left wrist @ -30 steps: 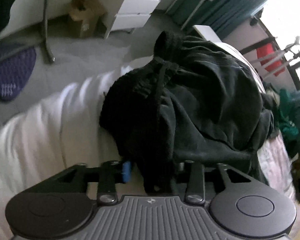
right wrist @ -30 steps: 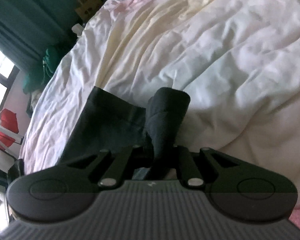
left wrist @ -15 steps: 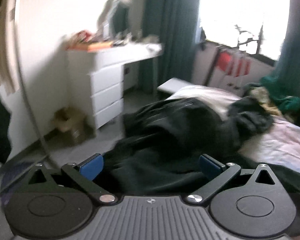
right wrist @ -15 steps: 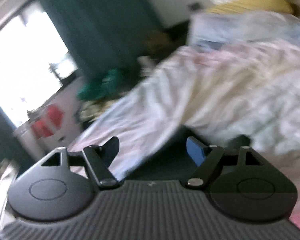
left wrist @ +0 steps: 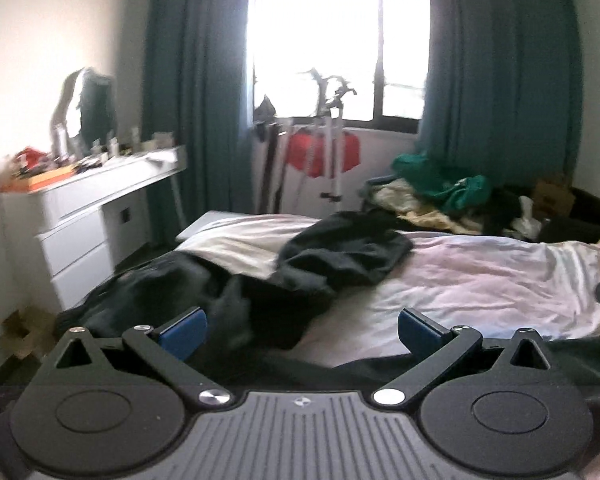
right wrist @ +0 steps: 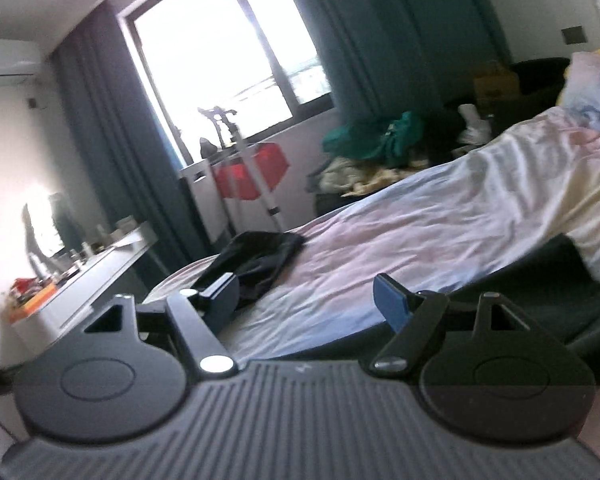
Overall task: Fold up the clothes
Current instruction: 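Lower the black garment onto the bed and open both tools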
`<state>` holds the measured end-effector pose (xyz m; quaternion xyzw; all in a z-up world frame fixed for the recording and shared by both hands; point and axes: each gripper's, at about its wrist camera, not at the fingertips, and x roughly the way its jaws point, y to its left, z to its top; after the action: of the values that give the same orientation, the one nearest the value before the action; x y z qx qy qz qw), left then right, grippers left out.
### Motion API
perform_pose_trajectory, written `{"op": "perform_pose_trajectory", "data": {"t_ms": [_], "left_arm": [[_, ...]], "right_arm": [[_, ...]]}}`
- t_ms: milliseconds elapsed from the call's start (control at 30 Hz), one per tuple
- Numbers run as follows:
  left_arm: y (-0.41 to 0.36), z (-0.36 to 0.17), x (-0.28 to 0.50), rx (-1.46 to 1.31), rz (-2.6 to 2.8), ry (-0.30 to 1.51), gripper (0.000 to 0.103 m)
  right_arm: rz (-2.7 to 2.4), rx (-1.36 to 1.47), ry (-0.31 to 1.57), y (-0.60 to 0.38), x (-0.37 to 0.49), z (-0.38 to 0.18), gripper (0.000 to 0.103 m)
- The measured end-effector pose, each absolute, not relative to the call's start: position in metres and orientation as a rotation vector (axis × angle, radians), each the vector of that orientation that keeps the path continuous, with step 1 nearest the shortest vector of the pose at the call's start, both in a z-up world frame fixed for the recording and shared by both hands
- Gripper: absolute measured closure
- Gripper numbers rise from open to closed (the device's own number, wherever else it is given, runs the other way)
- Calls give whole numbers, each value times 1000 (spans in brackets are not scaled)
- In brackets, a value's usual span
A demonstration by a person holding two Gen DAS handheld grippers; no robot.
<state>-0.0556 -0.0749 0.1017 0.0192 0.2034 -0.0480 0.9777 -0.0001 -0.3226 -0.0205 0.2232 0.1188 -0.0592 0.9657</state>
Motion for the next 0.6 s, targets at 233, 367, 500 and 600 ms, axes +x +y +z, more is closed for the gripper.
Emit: {"op": "perform_pose_trajectory", "data": {"t_ms": [233,367,500,600], "left_arm": [[-93,35,-18,57,-102,453,0],[-87,22,-10,81,-102,469,0],[-77,20,-9,56,-104,477,0],[-70,21,-10,47,-97,482,0]], "right_arm": [[-127,394,310,-299,32,-60,26],[-97,375,316,-289,41,-62,26],[-96,342,327,-281,45,-65,26],[-100,336,348,-278,47,-68,26]]}}
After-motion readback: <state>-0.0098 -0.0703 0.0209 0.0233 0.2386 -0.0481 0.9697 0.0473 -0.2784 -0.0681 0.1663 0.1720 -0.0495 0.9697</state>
